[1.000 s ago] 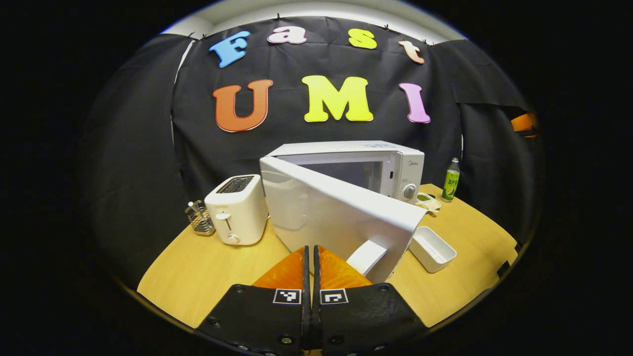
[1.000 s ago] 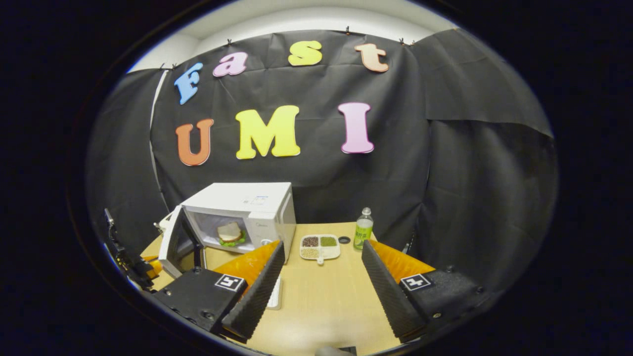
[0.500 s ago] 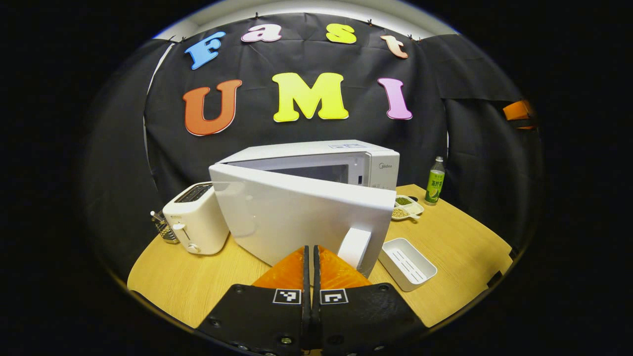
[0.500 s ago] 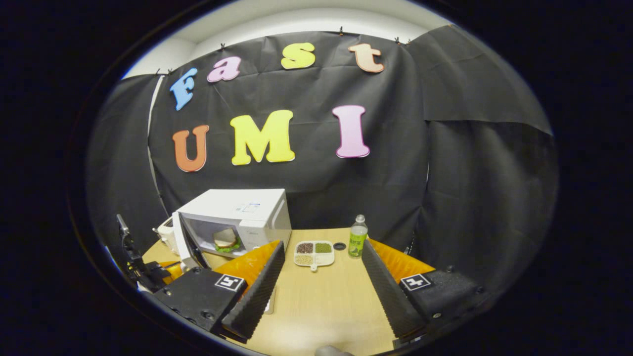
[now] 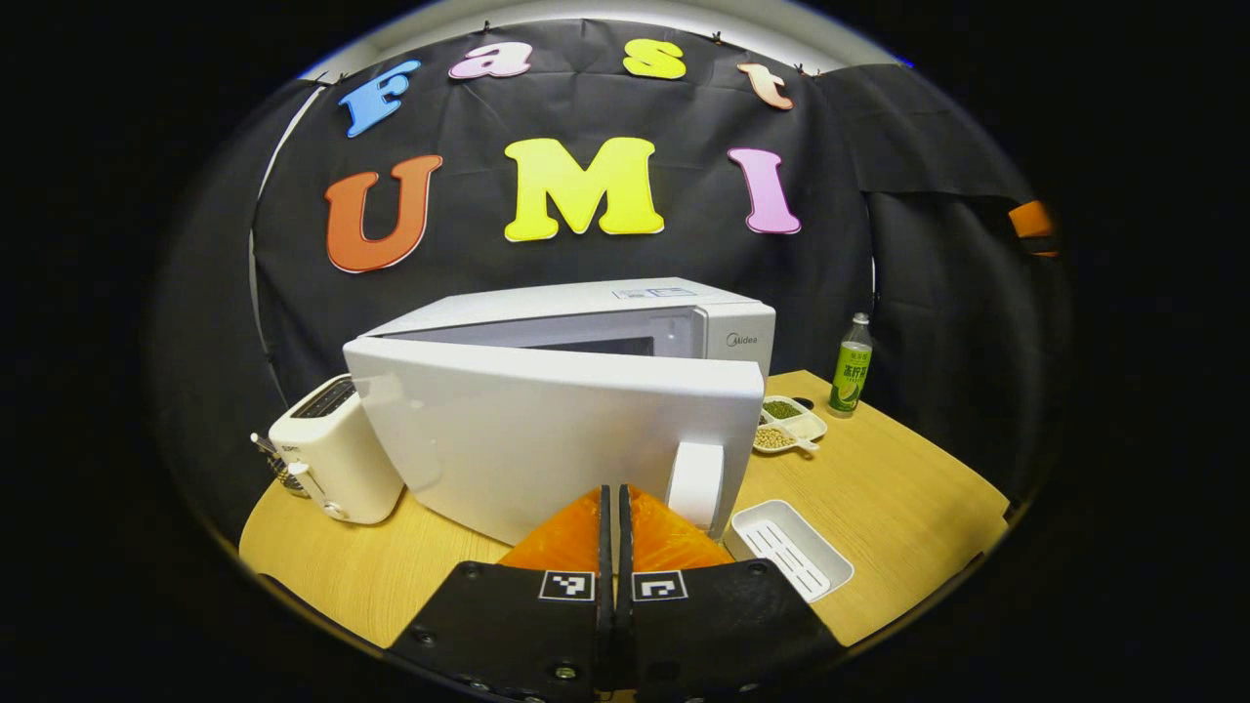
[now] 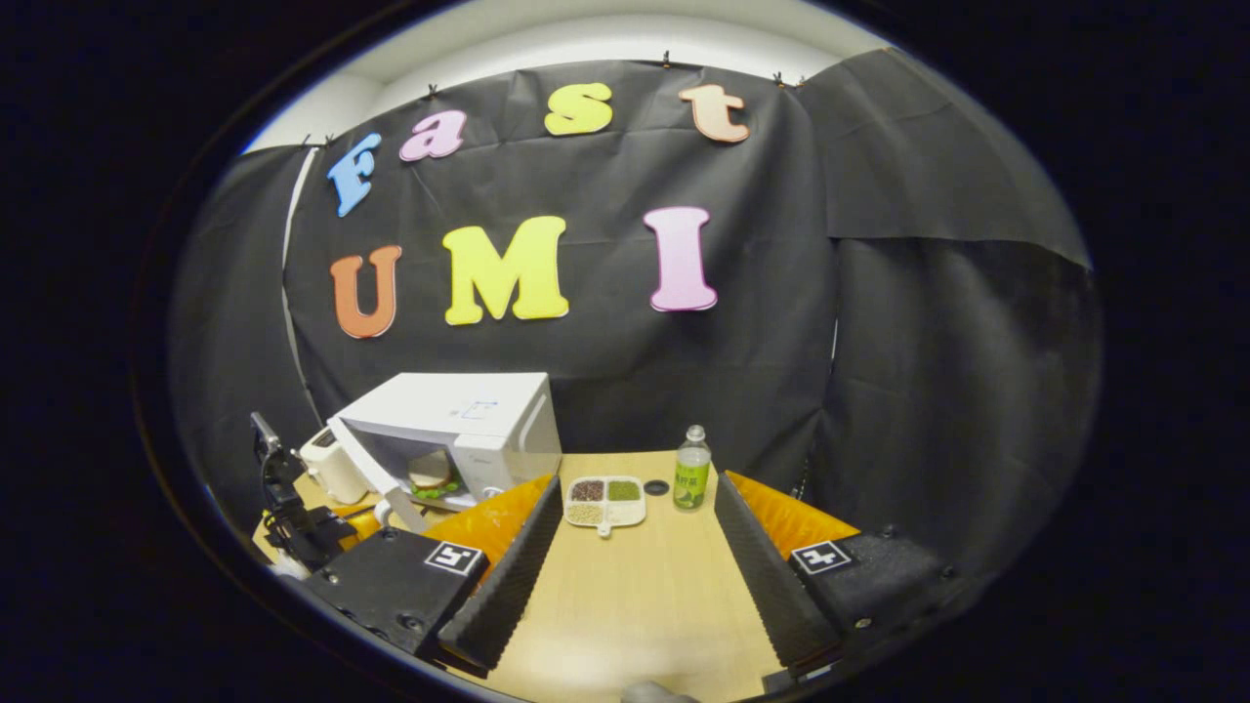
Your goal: Open the microwave oven with the left hand, put the food in, and close the microwave oven.
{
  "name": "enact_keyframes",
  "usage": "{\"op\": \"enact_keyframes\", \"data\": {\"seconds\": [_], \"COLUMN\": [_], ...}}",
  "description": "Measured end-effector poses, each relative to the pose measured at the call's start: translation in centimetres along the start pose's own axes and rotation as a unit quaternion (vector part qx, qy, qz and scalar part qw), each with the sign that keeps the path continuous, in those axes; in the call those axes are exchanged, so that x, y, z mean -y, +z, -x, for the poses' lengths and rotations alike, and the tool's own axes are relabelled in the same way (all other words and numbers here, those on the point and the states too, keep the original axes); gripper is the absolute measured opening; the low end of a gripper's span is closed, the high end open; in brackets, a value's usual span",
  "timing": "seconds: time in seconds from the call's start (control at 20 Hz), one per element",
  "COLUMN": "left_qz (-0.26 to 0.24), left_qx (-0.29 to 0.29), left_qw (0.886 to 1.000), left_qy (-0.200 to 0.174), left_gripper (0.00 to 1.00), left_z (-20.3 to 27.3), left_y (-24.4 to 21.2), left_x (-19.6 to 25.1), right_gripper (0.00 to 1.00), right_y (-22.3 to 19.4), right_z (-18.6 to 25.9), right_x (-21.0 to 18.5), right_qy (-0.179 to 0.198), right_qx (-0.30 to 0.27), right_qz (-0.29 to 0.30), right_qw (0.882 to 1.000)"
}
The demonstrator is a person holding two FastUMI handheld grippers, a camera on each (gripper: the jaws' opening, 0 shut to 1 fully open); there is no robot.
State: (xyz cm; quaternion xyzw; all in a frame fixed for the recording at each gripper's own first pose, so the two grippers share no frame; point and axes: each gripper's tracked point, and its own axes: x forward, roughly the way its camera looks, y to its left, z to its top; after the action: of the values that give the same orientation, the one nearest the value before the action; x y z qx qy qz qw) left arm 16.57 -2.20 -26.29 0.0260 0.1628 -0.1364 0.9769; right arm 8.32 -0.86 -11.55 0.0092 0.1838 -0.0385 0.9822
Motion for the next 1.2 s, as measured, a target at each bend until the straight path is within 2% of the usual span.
{"op": "enact_keyframes", "data": {"seconds": [0.2, 0.25, 0.75, 0.8, 0.85, 0.9, 0.95, 1.0, 1.05, 1.1, 1.2], "left_qz": [0.004, 0.005, 0.005, 0.007, 0.012, 0.016, 0.019, 0.020, 0.017, 0.015, 0.017], "left_qx": [-0.003, -0.003, 0.003, 0.003, 0.004, 0.003, 0.001, 0.003, 0.001, 0.003, 0.000], "left_qw": [1.000, 1.000, 1.000, 1.000, 1.000, 1.000, 1.000, 1.000, 1.000, 1.000, 1.000], "left_qy": [-0.010, -0.012, -0.023, -0.023, -0.023, -0.023, -0.021, -0.021, -0.022, -0.021, -0.018], "left_gripper": [0.00, 0.00, 0.00, 0.00, 0.00, 0.00, 0.09, 0.00, 0.00, 0.00, 0.00], "left_z": [-2.7, -3.4, -9.8, -10.1, -10.6, -11.0, -11.2, -10.9, -11.0, -11.0, -11.2], "left_y": [0.2, 0.3, 2.2, 2.4, 2.6, 2.7, 2.8, 2.4, 2.3, 2.4, 2.3], "left_x": [0.6, 0.7, 1.3, 1.2, 1.1, 1.2, 1.1, 1.0, 1.0, 1.0, 1.0], "right_gripper": [1.00, 0.92, 0.92, 0.92, 1.00, 1.00, 1.00, 0.92, 0.92, 1.00, 1.00], "right_y": [-0.4, -0.4, -0.9, -0.9, -0.9, -0.8, -0.9, -1.0, -1.0, -0.8, -0.6], "right_z": [0.0, 0.1, 0.1, 0.0, -0.1, -0.2, -0.3, -0.6, -0.7, -0.9, -1.0], "right_x": [1.1, 1.4, 2.7, 2.7, 2.7, 2.5, 2.4, 2.3, 2.2, 2.0, 1.5], "right_qy": [-0.020, -0.026, -0.066, -0.068, -0.069, -0.069, -0.069, -0.069, -0.068, -0.067, -0.066], "right_qx": [-0.005, -0.005, -0.015, -0.015, -0.016, -0.016, -0.018, -0.020, -0.021, -0.020, -0.020], "right_qz": [-0.007, -0.010, -0.015, -0.015, -0.015, -0.016, -0.017, -0.017, -0.018, -0.019, -0.020], "right_qw": [1.000, 1.000, 0.998, 0.997, 0.997, 0.997, 0.997, 0.997, 0.997, 0.997, 0.997]}}
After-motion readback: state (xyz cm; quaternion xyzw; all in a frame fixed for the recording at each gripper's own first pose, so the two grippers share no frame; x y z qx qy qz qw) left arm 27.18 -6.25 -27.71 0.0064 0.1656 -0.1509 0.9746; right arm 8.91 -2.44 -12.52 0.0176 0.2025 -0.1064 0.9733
